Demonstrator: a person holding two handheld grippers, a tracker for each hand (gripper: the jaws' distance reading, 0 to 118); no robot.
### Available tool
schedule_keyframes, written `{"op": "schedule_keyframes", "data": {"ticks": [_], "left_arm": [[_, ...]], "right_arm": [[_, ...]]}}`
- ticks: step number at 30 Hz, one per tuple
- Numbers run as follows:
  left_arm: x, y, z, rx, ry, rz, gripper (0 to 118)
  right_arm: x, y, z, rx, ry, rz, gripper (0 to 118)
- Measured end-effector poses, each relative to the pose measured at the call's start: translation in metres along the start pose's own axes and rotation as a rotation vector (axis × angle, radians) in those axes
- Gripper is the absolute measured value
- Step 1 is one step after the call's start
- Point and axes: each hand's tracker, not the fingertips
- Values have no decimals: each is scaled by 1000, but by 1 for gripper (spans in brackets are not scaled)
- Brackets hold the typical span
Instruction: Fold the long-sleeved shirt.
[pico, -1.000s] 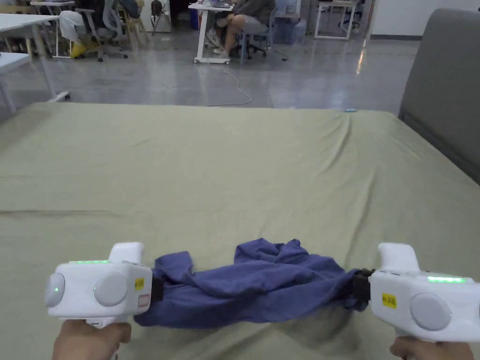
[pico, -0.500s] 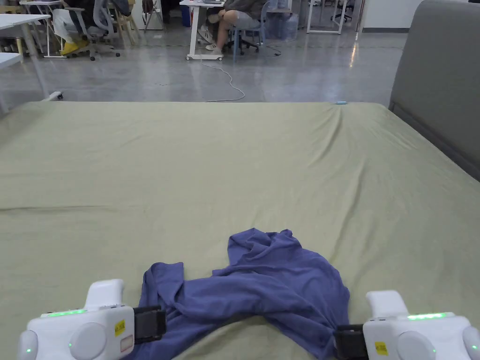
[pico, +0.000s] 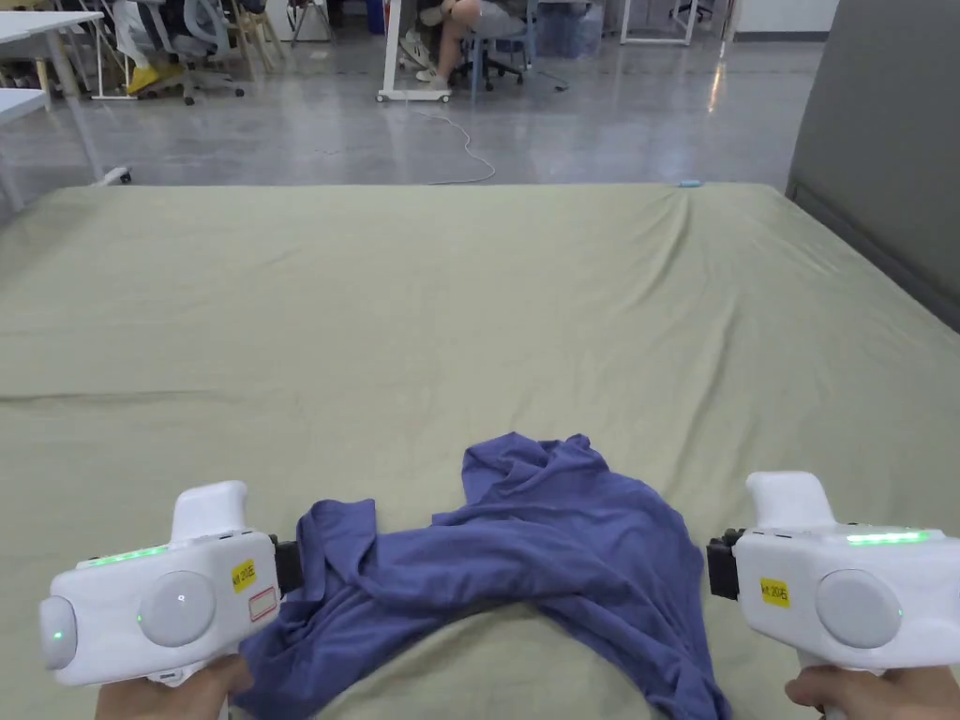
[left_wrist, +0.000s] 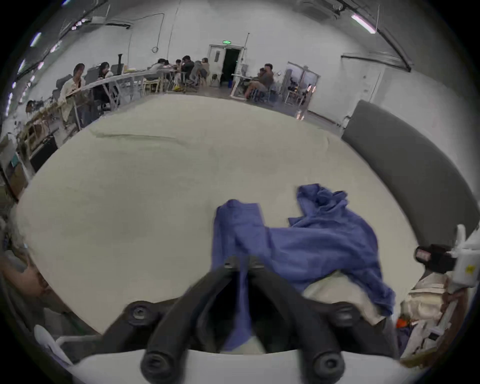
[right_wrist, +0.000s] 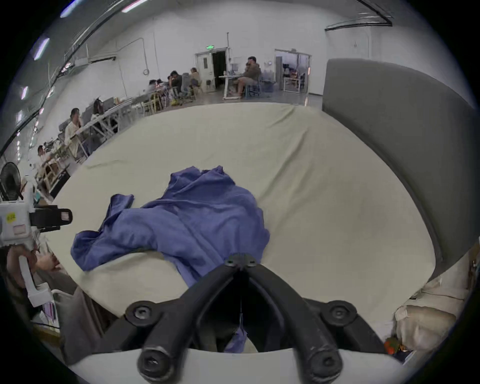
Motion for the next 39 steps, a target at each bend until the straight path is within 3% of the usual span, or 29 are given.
{"op": "schedule_keyframes", "data": {"ticks": [1, 2, 3, 4, 9, 10, 14, 15, 16, 17, 18, 19, 20, 24, 26, 27, 28, 30, 32, 35, 37, 39], "left_arm": [[-2, -5, -4, -17, 47, -11, 9], [-4, -9, -11, -48, 75, -27, 47], [-8, -16, -20, -101, 70, -40, 104], [-12, -22, -26, -121, 63, -36, 118], [-24, -40, -51, -214, 155, -18, 117], [-25, -41, -53, -218, 157, -22, 111], [-26, -44, -59, -246, 47, 37, 56], [-24, -45, -60, -252, 20, 31, 22], [-23, -44, -61, -247, -13, 23, 13], [-19, -42, -60, -234, -1, 29, 13], [-15, -40, -59, -239, 37, 2, 13], [-14, -38, -60, -249, 30, -33, 13], [-14, -36, -60, -243, 31, -22, 13], [-24, -33, -55, -249, -4, 37, 13], [-28, -32, -54, -241, -18, 64, 13], [-29, -31, -53, -238, -23, 72, 13], [-28, -30, -52, -242, -23, 70, 13], [-26, -28, -53, -247, -21, 68, 13], [-23, -26, -54, -246, -11, 53, 13], [-20, -21, -57, -232, 7, 43, 13], [-20, -13, -59, -220, 23, 34, 13], [-19, -1, -58, -192, 30, 26, 13]], "right_arm": [[1, -2, 1, -7, 2, 5, 0], [-4, -3, -7, -17, 0, 11, 0], [-3, -5, -8, -25, -3, 13, 0], [-1, -6, -9, -29, -3, 12, 0], [1, 9, -27, -59, -5, 31, 0], [-1, 19, -39, -70, 25, 30, 0], [-2, 74, -80, -62, 59, 41, 0], [-4, 88, -93, -68, 63, 46, 0], [-5, 103, -111, -97, 74, 72, 5], [-8, 114, -129, -127, 87, 100, 29], [-11, 126, -150, -159, 68, 133, 76], [-13, 135, -174, -205, 64, 164, 104], [-14, 139, -186, -226, 50, 177, 112], [-14, 152, -245, -337, 24, 210, 109], [-15, 152, -265, -420, 2, 239, 99], [-17, 151, -274, -455, -8, 262, 85], [-20, 150, -280, -476, -16, 298, 80], [-23, 145, -286, -499, 33, 302, 78], [-28, 144, -281, -486, -3, 296, 76], [-30, 142, -271, -463, 16, 317, 52], [-33, 140, -261, -429, -18, 361, 0], [-32, 136, -244, -421, -2, 334, 0]]}}
